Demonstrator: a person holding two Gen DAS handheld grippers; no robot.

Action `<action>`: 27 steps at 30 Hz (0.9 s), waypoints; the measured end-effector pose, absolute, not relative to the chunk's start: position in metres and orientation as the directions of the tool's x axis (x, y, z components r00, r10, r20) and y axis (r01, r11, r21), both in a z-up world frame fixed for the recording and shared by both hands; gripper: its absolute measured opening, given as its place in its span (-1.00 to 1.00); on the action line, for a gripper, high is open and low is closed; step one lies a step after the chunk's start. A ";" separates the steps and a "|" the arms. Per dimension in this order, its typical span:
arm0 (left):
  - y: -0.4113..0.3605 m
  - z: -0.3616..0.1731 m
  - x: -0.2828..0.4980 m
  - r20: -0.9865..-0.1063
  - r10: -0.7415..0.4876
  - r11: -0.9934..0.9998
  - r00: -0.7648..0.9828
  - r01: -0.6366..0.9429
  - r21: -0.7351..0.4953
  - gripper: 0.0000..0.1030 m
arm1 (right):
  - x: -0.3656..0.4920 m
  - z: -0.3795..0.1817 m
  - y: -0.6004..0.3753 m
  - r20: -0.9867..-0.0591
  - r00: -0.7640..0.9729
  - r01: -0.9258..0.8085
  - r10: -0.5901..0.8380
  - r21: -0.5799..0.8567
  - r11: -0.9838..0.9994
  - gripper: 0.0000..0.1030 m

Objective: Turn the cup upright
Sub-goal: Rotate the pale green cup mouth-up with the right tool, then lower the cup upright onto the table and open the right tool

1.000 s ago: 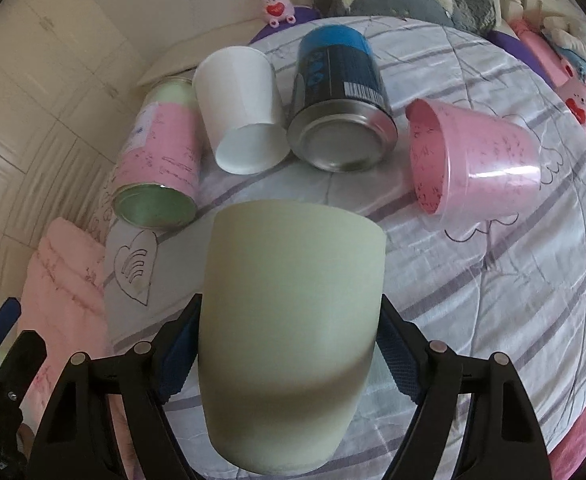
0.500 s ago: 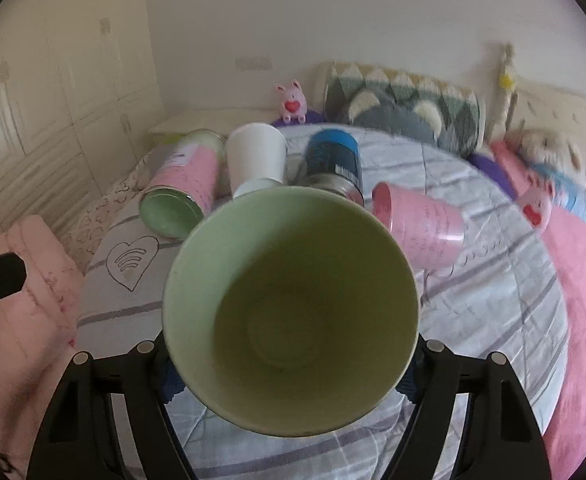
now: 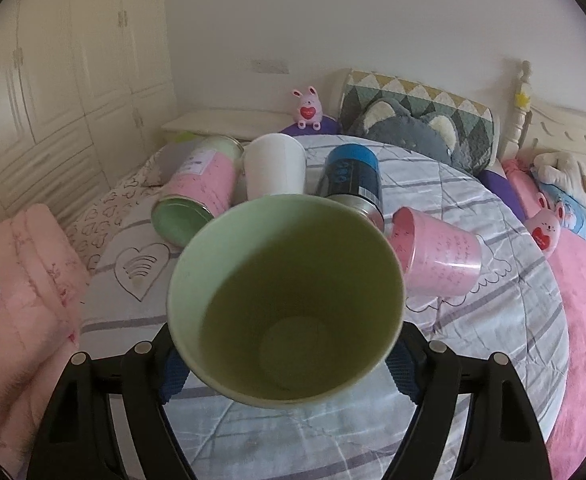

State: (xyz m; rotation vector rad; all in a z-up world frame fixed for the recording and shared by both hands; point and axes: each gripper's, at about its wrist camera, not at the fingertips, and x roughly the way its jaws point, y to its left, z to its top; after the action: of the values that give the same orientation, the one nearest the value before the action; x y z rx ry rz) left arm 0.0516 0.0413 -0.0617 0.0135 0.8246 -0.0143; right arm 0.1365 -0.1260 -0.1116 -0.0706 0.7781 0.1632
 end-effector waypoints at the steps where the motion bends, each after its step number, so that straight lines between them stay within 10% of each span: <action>1: 0.041 -0.061 0.051 -0.733 -0.006 1.000 0.680 0.015 0.006 0.99 | 0.135 -0.111 -0.125 -0.703 0.700 -0.175 0.122 -0.003 0.985 0.59; 27: 0.000 -0.025 0.031 -0.682 -0.042 0.998 0.731 0.067 0.010 0.99 | 0.051 -0.012 -0.169 -0.506 0.854 -0.115 0.121 0.045 0.992 0.60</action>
State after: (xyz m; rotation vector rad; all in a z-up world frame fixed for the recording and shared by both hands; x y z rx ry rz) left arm 0.0305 0.0001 -0.0252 0.0344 0.7493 -0.0598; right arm 0.0512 -0.1694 -0.0118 0.0129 0.5334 0.1241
